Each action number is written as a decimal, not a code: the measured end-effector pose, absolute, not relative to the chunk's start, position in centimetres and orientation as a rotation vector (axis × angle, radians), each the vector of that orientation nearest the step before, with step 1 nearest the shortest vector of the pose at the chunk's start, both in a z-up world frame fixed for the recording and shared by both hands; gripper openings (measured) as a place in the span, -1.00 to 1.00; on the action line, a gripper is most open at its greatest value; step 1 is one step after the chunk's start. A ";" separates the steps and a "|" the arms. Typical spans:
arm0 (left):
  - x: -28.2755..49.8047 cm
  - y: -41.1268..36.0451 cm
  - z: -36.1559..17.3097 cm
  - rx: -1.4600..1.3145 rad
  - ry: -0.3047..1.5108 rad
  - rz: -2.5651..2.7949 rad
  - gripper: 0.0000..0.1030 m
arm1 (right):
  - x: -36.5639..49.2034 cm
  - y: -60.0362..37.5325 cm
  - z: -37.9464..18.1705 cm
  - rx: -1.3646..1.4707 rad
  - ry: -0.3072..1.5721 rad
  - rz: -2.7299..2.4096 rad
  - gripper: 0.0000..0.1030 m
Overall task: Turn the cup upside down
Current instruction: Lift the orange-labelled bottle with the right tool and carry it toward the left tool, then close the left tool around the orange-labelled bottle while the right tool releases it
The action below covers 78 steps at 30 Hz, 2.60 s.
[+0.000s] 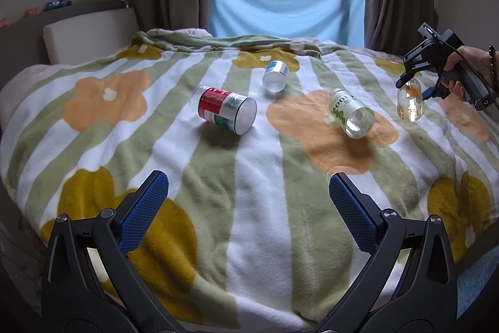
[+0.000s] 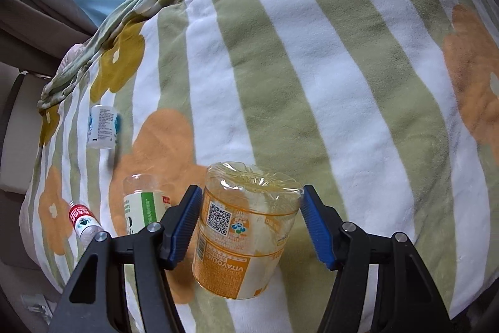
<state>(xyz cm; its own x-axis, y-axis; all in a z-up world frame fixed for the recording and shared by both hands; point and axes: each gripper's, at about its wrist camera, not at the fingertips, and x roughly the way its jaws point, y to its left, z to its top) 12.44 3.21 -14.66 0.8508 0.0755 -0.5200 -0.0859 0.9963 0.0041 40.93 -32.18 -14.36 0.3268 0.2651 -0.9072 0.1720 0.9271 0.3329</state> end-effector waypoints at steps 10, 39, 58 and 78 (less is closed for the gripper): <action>11.4 3.7 -15.1 -0.045 0.556 0.087 0.99 | 33.1 -22.6 -11.9 0.248 1.304 0.315 0.17; 10.9 4.1 -15.4 -0.093 0.570 0.043 0.99 | 30.0 -9.9 -19.8 0.016 1.506 0.328 0.19; 11.8 3.4 -15.0 -0.092 0.620 -0.008 0.99 | 26.2 -13.6 -14.7 0.124 1.317 0.398 0.98; 28.4 -5.0 -14.7 0.044 1.245 -0.223 0.99 | 12.0 -23.5 -12.3 -0.141 0.722 0.411 0.98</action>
<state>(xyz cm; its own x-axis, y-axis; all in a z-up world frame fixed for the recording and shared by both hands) 28.40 -4.95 -14.75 0.3017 -0.1443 -0.9424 0.1926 0.9773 -0.0880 11.97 -23.49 -12.29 0.6750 0.3159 -0.6667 -0.4121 0.9110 0.0145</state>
